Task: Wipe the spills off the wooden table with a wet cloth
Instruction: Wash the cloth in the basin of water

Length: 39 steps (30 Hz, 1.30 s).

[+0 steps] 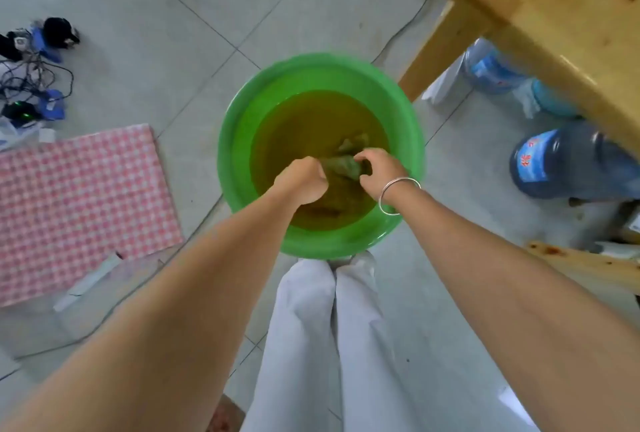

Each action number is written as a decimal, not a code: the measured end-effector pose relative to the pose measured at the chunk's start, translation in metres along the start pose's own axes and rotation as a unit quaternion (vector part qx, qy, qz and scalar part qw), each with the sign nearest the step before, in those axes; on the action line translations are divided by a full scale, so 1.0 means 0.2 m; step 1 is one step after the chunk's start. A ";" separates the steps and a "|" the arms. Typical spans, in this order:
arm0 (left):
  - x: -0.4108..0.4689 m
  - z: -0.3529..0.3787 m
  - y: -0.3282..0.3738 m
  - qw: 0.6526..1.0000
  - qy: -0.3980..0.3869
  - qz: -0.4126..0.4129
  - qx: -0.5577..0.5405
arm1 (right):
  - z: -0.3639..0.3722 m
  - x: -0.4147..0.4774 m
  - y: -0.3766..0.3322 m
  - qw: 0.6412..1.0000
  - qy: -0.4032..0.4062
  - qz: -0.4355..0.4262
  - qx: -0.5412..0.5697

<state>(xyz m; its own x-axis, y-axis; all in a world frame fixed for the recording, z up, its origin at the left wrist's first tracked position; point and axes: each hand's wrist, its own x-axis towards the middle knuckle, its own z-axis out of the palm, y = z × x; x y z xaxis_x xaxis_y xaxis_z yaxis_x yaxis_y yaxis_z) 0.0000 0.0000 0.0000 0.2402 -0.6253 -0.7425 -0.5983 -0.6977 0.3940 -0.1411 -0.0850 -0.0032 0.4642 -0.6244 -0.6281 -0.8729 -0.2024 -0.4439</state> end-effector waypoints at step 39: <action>0.07 0.10 -0.02 0.991 0.039 0.014 0.126 | 0.16 0.02 -0.19 0.980 -0.128 -0.047 -0.146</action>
<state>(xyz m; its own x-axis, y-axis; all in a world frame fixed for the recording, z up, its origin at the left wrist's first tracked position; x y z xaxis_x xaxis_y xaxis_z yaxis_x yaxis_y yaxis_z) -0.0091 0.0016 -0.0227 0.2730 -0.6758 -0.6847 -0.7754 -0.5758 0.2593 -0.1002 -0.0554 -0.0099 0.5337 -0.3909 -0.7499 -0.8134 -0.4800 -0.3287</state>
